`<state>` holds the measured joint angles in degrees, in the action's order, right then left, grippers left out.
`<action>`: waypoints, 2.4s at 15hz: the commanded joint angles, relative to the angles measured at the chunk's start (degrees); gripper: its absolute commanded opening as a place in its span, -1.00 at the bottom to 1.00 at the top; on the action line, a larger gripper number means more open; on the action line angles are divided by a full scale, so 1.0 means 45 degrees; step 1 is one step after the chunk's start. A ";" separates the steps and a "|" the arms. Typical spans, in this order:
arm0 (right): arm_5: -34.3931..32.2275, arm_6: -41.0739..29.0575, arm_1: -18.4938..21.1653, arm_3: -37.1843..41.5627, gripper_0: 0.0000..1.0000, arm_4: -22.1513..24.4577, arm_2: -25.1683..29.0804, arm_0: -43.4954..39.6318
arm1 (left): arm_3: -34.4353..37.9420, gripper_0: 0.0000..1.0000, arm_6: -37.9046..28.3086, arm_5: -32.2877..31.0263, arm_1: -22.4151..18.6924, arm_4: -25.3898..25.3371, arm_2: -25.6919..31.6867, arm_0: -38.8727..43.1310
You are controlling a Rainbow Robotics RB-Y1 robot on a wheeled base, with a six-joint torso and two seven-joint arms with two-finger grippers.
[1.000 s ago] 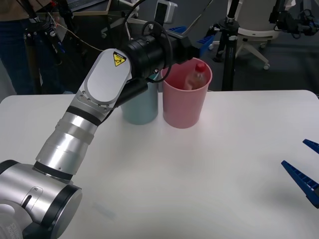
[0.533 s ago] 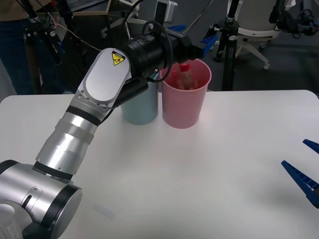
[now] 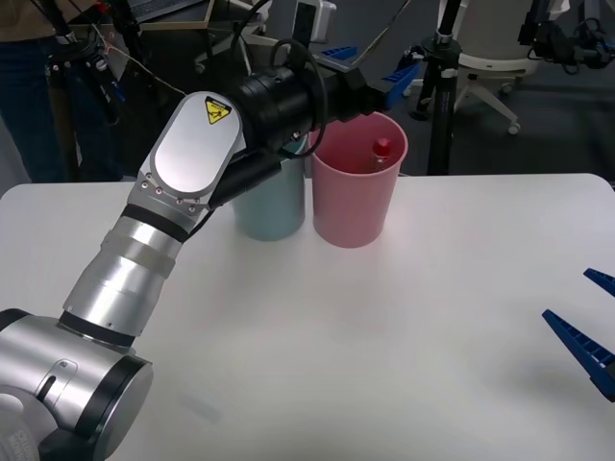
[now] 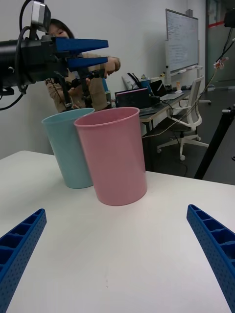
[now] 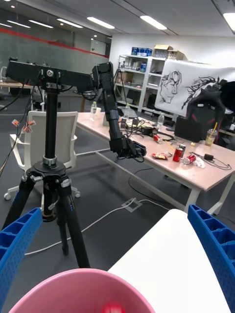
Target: Grasp the object on the table and drop it into the matching bin: aluminum can to the light blue bin, PET bottle to the pink bin.
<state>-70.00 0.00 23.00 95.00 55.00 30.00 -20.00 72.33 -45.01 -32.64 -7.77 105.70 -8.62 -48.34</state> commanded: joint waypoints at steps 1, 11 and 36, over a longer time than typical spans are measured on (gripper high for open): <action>0.0000 0.0000 0.0000 0.0000 1.00 0.0000 0.0000 0.0000 | 0.0002 1.00 0.0745 -0.0246 -0.0461 -0.0716 0.0001 0.0000; 0.0000 0.0000 0.0000 0.0000 1.00 0.0000 0.0000 0.0000 | 0.1642 1.00 0.2249 -0.2942 -0.3703 -0.5404 0.0001 0.1348; 0.0000 0.0000 0.0000 0.0000 1.00 0.0000 0.0000 0.0000 | 0.3088 1.00 0.9046 -0.5735 -0.9309 -1.3841 0.3594 1.0625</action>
<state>-70.00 0.00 23.00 95.00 55.00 30.00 -20.00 86.25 -4.38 -57.66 -50.03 43.26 6.60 -1.59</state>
